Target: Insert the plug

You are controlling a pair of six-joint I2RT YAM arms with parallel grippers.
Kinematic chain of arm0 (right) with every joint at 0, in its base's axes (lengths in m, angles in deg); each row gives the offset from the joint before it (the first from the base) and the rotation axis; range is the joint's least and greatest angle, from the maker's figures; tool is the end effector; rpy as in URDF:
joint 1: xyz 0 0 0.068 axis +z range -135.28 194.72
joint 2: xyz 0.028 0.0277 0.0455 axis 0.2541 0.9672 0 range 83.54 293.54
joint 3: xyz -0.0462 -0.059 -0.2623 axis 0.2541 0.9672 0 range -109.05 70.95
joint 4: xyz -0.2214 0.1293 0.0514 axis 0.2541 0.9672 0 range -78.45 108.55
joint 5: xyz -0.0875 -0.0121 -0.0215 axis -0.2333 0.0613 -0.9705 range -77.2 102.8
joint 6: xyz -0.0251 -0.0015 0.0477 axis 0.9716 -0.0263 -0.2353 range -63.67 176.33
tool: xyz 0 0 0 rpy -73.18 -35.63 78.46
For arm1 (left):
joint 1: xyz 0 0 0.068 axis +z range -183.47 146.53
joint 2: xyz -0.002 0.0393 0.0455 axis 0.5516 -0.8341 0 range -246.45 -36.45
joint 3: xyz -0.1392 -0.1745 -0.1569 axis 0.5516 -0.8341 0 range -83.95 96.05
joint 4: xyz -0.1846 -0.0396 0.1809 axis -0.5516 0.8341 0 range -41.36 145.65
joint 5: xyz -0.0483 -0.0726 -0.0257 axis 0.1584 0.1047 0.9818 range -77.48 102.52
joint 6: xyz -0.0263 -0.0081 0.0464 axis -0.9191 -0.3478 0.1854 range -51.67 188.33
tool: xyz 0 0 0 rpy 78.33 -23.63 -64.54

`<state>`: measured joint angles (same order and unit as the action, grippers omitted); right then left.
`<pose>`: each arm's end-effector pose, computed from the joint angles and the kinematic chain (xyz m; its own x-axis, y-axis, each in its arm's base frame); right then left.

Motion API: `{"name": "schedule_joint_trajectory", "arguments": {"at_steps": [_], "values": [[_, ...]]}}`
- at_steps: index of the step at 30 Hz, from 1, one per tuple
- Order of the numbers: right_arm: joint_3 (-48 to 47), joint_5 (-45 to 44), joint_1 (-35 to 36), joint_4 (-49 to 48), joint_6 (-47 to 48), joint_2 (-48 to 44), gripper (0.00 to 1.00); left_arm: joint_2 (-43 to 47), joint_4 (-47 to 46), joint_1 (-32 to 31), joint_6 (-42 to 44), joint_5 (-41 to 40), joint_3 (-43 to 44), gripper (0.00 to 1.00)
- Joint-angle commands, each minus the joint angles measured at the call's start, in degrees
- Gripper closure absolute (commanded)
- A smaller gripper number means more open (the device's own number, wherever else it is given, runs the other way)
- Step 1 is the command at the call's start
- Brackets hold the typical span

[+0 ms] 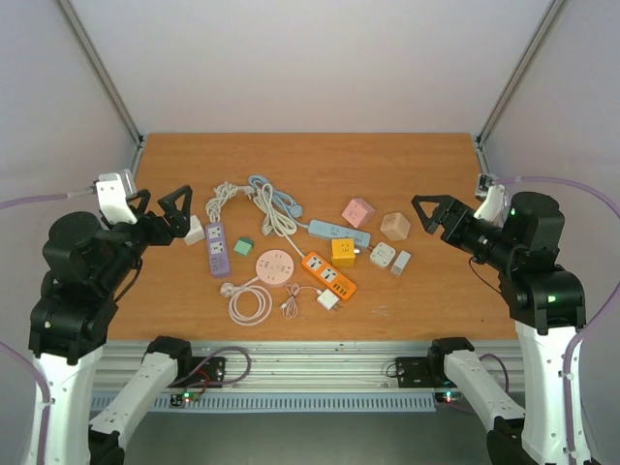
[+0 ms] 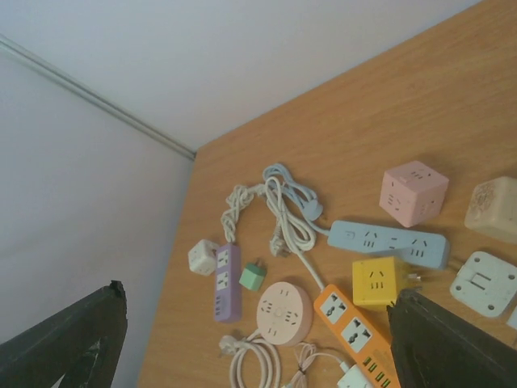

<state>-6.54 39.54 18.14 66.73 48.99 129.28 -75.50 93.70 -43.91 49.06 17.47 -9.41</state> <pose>0.1085 0.0225 0.4405 -0.4531 0.0871 -0.8872 -0.4111 0.8627 0.2947 0.0855 -0.0188 0.4528 -0.2412 -0.2899 -0.9262 0.1954 0.9203 -0.3389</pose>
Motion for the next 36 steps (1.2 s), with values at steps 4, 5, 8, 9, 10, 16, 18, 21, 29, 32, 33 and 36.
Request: {"name": "schedule_joint_trajectory", "arguments": {"at_steps": [4, 5, 8, 9, 10, 16, 18, 21, 29, 32, 33, 36], "values": [[1.98, 5.59, -0.74, -3.28, -3.68, -0.47, 0.09, -0.38, -1.99, 1.57, -1.48, 4.92, -3.04, 0.01], [2.72, 6.40, -0.78, -4.22, -3.94, -0.55, 0.09, -0.08, -2.49, 1.65, -1.64, 5.21, -4.01, 0.01], [5.63, 8.63, -0.85, -7.58, -5.01, -0.86, 0.08, 0.88, -5.31, 1.82, -1.61, 4.77, -7.67, 0.01], [6.84, 9.11, -0.86, -8.89, -5.48, -0.95, 0.08, 1.01, -6.47, 1.85, -1.27, 4.53, -8.96, 0.01], [7.99, 9.42, -0.88, -10.13, -5.84, -0.92, 0.08, 0.84, -7.40, 1.89, -1.07, 4.30, -10.10, 0.01], [14.72, 10.92, -0.90, -16.35, -8.70, 1.03, 0.09, -8.25, -4.11, 2.16, -1.63, 1.35, -10.00, 0.01], [17.10, 10.87, -0.83, -17.34, -9.36, 1.80, 0.09, -13.55, -1.88, 2.47, -2.96, -0.70, -8.10, 0.01], [20.53, 10.60, -0.19, -20.36, -10.96, 2.66, 0.09, -22.07, 1.19, 4.22, -4.75, -3.54, -5.64, 0.01], [25.28, 4.57, 7.46, -24.62, -12.39, 7.23, 0.11, -42.08, 4.24, 9.65, -7.65, -11.41, -1.11, 0.01], [25.21, 2.04, 10.46, -24.48, -12.13, 9.61, 0.11, -48.36, 3.65, 11.79, -7.47, -13.57, -0.59, 0.14], [25.12, 1.86, 11.18, -24.53, -11.93, 10.41, 0.12, -50.33, 4.38, 12.52, -7.13, -14.10, 0.17, 0.16], [24.76, 0.82, 12.81, -24.04, -10.98, 12.37, 0.13, -53.14, 5.00, 13.76, -6.93, -13.61, 0.84, 0.20]]}}
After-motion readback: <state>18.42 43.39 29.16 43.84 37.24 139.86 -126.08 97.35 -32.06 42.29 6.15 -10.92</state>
